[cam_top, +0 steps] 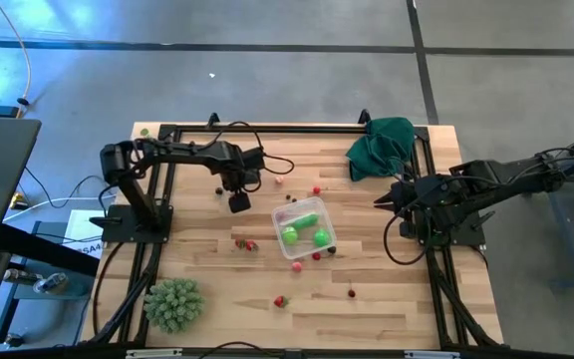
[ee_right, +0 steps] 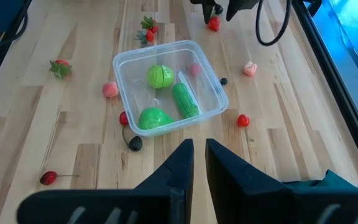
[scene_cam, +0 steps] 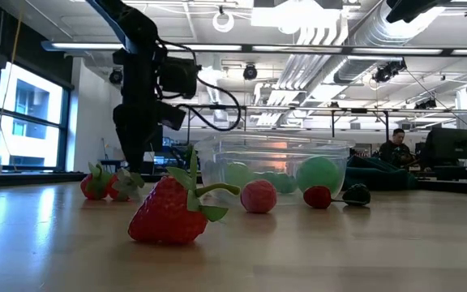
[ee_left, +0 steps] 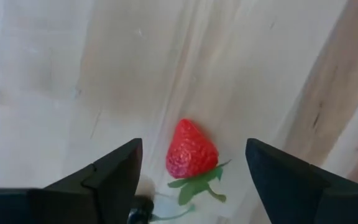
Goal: Pick and placing Produce into tupperware
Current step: Put the red strawberry into the transparent container
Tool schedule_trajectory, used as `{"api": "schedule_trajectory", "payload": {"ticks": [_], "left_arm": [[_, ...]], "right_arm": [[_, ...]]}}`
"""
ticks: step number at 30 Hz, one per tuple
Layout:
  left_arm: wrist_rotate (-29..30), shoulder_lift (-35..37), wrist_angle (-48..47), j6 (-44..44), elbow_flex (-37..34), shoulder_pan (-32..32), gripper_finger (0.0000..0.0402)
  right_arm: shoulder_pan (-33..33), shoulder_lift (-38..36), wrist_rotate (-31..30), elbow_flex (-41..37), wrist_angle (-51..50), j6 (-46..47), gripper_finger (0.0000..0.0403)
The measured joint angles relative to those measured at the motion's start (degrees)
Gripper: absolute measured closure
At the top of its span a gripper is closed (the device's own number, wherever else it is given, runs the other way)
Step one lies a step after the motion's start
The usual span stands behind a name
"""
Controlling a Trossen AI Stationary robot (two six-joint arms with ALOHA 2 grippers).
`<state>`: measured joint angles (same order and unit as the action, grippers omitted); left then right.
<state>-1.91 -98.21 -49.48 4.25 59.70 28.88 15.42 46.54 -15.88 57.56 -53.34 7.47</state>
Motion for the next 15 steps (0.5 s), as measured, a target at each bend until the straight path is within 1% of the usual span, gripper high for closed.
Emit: {"api": "schedule_trajectory", "payload": {"ticks": [8,15], "left_arm": [[0.53,-5.22,0.43,0.27,-0.02,0.0,0.0135],[2.34,-6.13,0.49,0.24,0.17,-0.06,0.0154]], "right_arm": [[-0.02,-0.02,0.0,0.0,0.0,0.01,0.0371],[-0.02,-0.01,0.0,0.0,0.0,0.01,0.0371]]}}
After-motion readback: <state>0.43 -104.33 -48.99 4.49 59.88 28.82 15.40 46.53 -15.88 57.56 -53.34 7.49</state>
